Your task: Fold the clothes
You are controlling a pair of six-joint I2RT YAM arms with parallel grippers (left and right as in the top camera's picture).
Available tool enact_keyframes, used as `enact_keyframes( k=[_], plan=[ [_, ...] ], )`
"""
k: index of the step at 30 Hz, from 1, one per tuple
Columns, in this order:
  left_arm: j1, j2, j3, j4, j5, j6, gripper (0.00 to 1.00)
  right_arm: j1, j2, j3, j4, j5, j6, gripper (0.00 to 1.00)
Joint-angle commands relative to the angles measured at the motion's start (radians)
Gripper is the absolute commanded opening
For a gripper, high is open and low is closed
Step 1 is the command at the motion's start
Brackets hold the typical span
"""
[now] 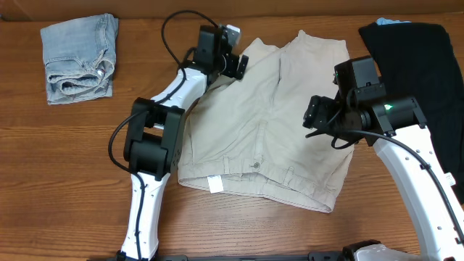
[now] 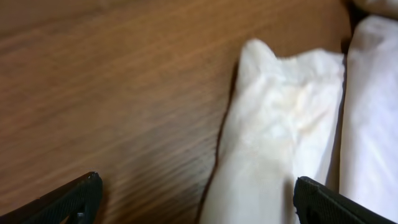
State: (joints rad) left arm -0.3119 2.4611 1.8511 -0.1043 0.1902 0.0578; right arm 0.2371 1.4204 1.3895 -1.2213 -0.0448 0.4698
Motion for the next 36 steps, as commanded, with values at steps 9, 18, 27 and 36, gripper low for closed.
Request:
enact_keyframes(
  k=[9,18,27,36],
  plan=[
    [-0.020,0.040,0.018,-0.096,-0.180,0.129,1.00,-0.003,-0.005,0.019,-0.001,0.010,-0.006,0.78],
    [0.044,0.052,0.019,-0.246,-0.407,0.022,1.00,-0.003,-0.005,0.019,0.000,0.010,-0.006,0.78],
    [0.179,0.048,0.186,-0.709,-0.592,-0.040,1.00,-0.003,-0.003,0.018,0.045,0.010,-0.006,0.84],
    [0.293,0.047,0.568,-1.116,-0.589,-0.060,1.00,-0.003,0.066,0.017,0.047,-0.006,0.001,0.84]
  ],
)
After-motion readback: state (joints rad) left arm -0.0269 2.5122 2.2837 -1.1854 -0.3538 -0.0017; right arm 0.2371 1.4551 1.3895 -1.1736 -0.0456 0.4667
